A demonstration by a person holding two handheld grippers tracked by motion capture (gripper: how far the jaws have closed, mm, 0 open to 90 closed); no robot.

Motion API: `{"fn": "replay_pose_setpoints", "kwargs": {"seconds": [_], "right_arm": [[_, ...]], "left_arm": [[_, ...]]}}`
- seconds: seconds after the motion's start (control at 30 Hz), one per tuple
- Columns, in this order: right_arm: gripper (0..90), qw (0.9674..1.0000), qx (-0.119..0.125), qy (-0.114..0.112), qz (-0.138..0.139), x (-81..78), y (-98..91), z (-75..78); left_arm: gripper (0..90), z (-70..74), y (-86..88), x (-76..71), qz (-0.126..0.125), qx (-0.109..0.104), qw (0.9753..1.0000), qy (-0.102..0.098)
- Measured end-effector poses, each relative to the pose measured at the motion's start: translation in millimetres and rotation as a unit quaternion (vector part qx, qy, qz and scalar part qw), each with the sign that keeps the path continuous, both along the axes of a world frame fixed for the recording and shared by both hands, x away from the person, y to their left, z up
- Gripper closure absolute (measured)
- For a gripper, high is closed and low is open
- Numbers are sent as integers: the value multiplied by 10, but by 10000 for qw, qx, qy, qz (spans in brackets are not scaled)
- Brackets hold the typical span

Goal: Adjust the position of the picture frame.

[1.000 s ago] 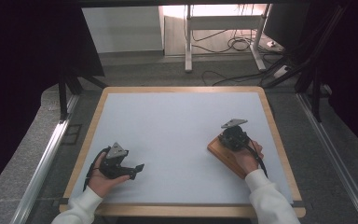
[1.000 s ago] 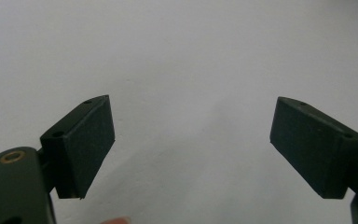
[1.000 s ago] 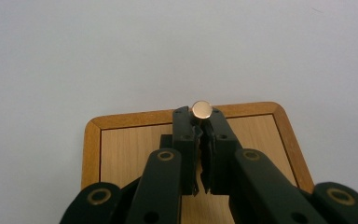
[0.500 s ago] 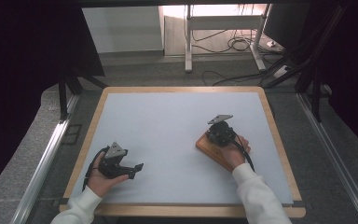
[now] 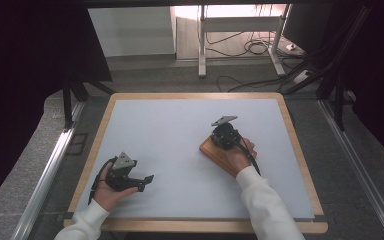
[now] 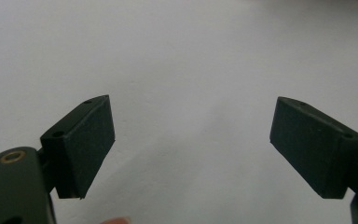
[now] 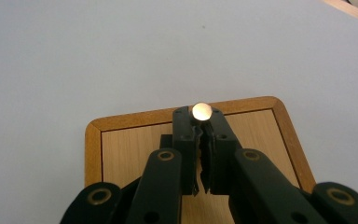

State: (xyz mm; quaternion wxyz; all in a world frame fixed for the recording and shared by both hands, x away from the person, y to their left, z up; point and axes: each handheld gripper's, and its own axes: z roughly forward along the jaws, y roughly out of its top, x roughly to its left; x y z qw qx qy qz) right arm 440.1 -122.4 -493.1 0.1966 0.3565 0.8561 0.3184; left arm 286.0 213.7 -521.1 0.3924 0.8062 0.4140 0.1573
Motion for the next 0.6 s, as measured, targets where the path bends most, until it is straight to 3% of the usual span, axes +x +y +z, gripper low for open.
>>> {"fn": "replay_pose_setpoints", "kwargs": {"seconds": [0.37, 0.6], "right_arm": [[853, 10000, 39, 14, 45, 228, 361, -24], [853, 9999, 59, 18, 83, 323, 496, -14]], "left_arm": [[136, -4, 3, -1, -11, -17, 10000, -2], [136, -2, 12, 0, -10, -20, 10000, 8]]}}
